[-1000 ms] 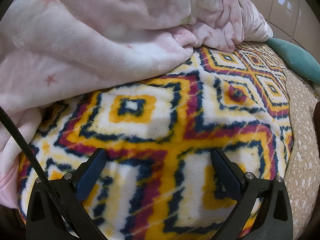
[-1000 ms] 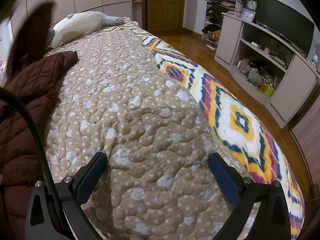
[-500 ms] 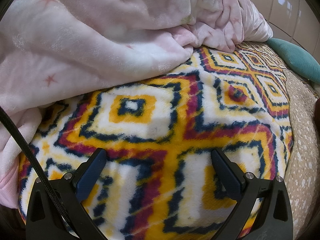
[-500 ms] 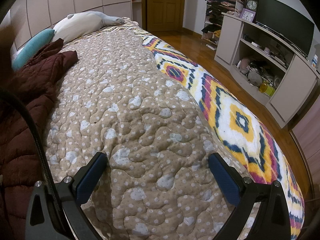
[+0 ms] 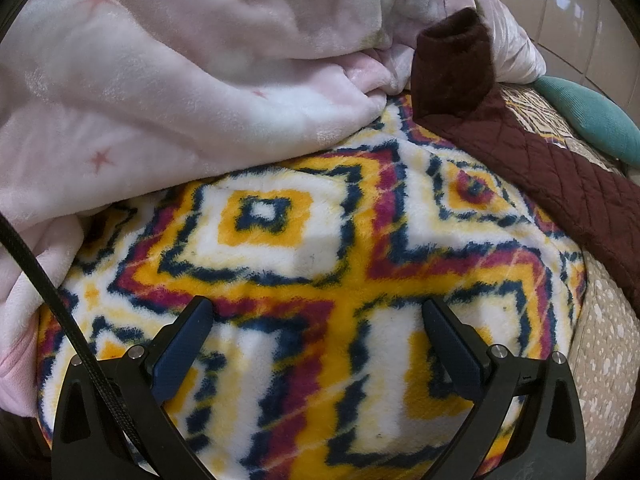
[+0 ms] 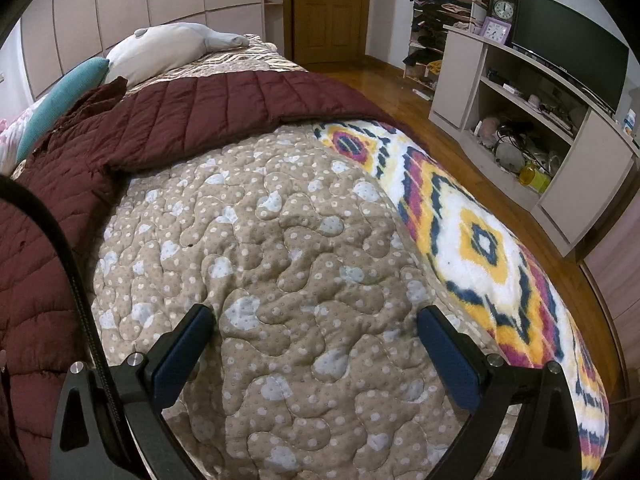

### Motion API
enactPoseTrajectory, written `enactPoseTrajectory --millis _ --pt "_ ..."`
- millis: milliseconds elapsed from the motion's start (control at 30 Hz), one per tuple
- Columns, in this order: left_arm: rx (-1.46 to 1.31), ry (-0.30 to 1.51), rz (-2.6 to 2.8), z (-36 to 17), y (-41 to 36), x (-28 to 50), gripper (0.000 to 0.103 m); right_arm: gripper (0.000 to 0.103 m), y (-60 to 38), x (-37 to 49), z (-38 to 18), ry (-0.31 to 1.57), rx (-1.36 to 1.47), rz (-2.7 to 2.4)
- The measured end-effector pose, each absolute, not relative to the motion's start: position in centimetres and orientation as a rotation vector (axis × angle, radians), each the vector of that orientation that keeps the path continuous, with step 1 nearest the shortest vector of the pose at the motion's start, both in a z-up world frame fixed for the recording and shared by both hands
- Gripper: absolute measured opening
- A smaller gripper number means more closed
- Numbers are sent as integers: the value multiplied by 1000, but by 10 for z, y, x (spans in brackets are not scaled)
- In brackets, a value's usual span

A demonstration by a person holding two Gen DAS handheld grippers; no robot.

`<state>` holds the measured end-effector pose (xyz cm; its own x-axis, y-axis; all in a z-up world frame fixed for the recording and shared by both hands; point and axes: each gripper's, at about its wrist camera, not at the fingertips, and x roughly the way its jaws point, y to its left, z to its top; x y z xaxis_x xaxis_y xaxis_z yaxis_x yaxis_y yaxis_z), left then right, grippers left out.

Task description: Fold large clothes

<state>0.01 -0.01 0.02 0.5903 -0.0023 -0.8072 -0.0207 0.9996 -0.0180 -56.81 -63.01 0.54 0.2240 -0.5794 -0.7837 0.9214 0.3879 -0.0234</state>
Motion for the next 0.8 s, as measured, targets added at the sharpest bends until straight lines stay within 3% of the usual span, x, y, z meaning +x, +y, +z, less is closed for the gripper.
enactPoseTrajectory --millis 533,700,800 --pt "-17 979 25 1 -5 7 103 103 -636 -569 5 814 568 -1075" --pt "10 949 60 26 -13 -12 101 103 -643 -568 8 837 582 -1053" --pt "83 855 79 58 -20 -50 101 94 -621 -582 27 792 571 -1040"
